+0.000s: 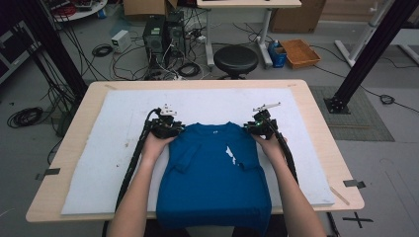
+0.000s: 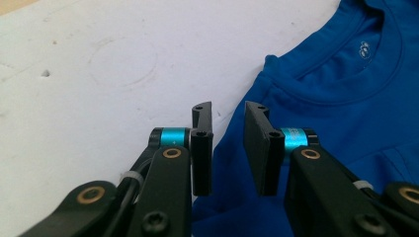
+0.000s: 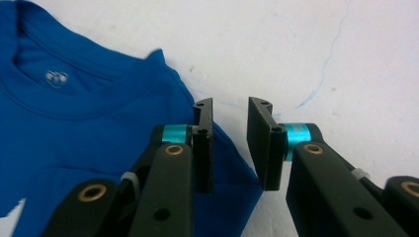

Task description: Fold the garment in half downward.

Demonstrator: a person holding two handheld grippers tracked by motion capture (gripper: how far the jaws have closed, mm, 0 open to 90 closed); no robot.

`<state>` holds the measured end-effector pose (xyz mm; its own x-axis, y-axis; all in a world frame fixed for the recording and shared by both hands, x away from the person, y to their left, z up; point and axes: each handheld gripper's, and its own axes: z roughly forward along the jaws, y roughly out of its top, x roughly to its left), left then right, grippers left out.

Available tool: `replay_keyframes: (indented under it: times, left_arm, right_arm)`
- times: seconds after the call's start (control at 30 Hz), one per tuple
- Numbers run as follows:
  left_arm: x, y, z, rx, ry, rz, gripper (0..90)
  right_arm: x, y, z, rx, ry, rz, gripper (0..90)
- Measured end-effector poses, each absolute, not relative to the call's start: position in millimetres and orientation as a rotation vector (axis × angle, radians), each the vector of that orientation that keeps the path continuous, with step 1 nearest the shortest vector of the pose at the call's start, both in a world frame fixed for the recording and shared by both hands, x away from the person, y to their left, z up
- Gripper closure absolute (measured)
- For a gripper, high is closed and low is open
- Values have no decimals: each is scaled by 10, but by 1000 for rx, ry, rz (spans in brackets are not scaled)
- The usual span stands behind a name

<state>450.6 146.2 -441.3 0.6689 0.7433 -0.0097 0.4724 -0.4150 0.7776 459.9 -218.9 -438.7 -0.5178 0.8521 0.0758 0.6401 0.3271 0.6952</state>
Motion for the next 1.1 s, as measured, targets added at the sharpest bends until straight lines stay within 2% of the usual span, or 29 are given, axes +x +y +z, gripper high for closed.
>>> replay_keyframes:
  times: [0.1,0.2,0.4,0.8,1.1]
  left_arm:
    - [4503,1428,-4457,2142,928,435,790]
    - [4497,1417,-4451,2147,915,437,859]
    - [4510,1464,-4438,2107,938,411,886]
    - [4512,1559,-4232,1997,904,487,888]
    - [4303,1598,-4008,1990,783,509,888]
  right_arm:
    - [4608,-2175,-4422,1340,2305,974,757]
    - [4601,-2163,-4411,1310,2331,968,885]
    - [4576,-2159,-4373,1289,2316,993,893]
    - [4583,-2200,-4170,1273,2224,1161,894]
    - [4415,-2291,-4004,1196,2176,1260,894]
